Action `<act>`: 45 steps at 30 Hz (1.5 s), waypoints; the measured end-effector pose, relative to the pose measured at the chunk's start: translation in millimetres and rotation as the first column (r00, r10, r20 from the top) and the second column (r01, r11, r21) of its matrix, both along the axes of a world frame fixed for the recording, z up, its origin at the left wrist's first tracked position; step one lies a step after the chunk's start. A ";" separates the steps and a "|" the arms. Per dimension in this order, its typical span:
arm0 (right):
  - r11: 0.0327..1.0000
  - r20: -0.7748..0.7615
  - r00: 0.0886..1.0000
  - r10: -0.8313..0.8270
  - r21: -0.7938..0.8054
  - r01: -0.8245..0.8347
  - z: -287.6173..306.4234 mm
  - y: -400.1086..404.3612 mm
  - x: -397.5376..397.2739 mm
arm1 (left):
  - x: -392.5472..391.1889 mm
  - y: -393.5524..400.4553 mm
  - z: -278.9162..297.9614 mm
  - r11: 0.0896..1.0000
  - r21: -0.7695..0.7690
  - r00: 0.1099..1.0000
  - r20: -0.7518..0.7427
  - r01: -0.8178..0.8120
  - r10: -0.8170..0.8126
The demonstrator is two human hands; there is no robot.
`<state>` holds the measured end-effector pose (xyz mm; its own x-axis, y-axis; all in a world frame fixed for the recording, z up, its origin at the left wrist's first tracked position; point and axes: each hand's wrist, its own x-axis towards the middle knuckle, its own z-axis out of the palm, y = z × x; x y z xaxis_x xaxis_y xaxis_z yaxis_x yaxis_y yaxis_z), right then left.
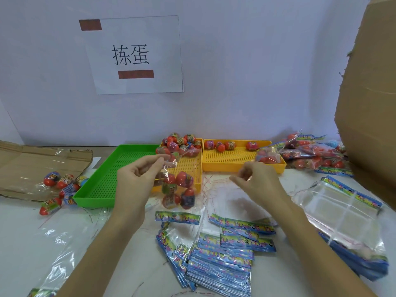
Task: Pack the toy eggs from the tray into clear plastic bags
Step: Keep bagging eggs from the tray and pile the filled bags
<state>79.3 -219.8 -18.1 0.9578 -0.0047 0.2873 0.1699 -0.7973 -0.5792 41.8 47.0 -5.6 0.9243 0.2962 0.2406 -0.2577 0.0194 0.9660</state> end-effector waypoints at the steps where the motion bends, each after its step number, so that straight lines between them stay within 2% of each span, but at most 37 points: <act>1: 1.000 -0.002 1.000 0.020 -0.003 -0.020 -1.7 4.4 -1.0 | -0.8 -1.7 -0.4 1.000 0.008 1.000 0.003 0.009 -0.009; 10: 0.981 0.198 0.961 0.191 -0.002 -0.194 5.6 30.5 -15.8 | -4.3 -7.0 1.7 0.997 0.009 0.997 0.024 0.070 -0.070; 14: 0.904 0.113 0.955 0.273 0.311 -0.295 9.5 42.4 -21.4 | -5.0 -7.3 1.9 0.997 0.017 0.997 0.035 0.074 -0.074; 16: 0.887 0.102 0.953 0.285 0.349 -0.303 8.0 45.6 -22.0 | -5.5 -7.8 1.5 0.997 0.020 0.996 0.039 0.078 -0.078; 19: 0.929 0.147 0.953 0.264 0.225 -0.293 11.1 42.6 -23.3 | -5.5 -7.9 2.8 0.997 0.025 0.997 0.040 0.072 -0.073; 21: 0.914 0.137 0.959 0.249 0.295 -0.279 13.0 34.6 -20.4 | -5.0 -6.7 4.1 0.997 0.030 0.997 0.045 0.068 -0.070; 22: 0.934 0.136 0.965 0.223 0.253 -0.252 13.5 28.8 -18.1 | -5.2 -5.7 4.5 0.997 0.030 0.997 0.048 0.064 -0.065; 24: 0.988 0.139 0.978 0.156 -0.034 -0.153 13.9 15.9 -13.7 | -5.4 -4.5 4.3 0.998 0.027 0.997 0.054 0.051 -0.052; 27: 0.989 0.138 0.981 0.137 -0.076 -0.127 15.0 2.0 -10.6 | -5.6 -5.1 3.9 0.998 0.049 0.998 0.055 0.041 -0.044; 30: 0.994 0.254 0.962 0.102 0.002 -0.106 19.8 2.4 -10.3 | -5.2 -5.0 2.7 0.998 0.059 0.998 0.055 0.036 -0.039; 32: 0.978 0.256 0.960 0.111 0.141 -0.150 23.0 7.4 -12.0 | -5.7 -6.5 2.8 0.997 0.056 0.997 0.055 0.049 -0.052; 33: 0.944 0.197 0.967 0.161 0.256 -0.209 24.3 11.5 -13.5 | -5.8 -7.1 2.9 0.997 0.054 0.997 0.054 0.058 -0.060; 35: 0.804 0.023 0.945 0.325 0.519 -0.290 27.3 22.2 -18.4 | -6.6 -8.0 2.8 0.996 0.055 0.996 0.053 0.069 -0.072; 36: 0.752 -0.027 0.923 0.385 0.589 -0.296 26.4 26.9 -20.9 | -7.0 -8.2 2.7 0.996 0.050 0.996 0.051 0.074 -0.077; 38: 0.722 -0.046 0.907 0.418 0.623 -0.301 23.3 34.7 -24.5 | -7.3 -8.9 2.9 0.995 0.038 0.995 0.044 0.089 -0.091; 45: 0.671 -0.029 0.930 0.367 0.700 -0.243 18.4 38.9 -27.0 | -6.0 -10.6 2.0 0.977 -0.028 0.978 -0.018 0.209 -0.210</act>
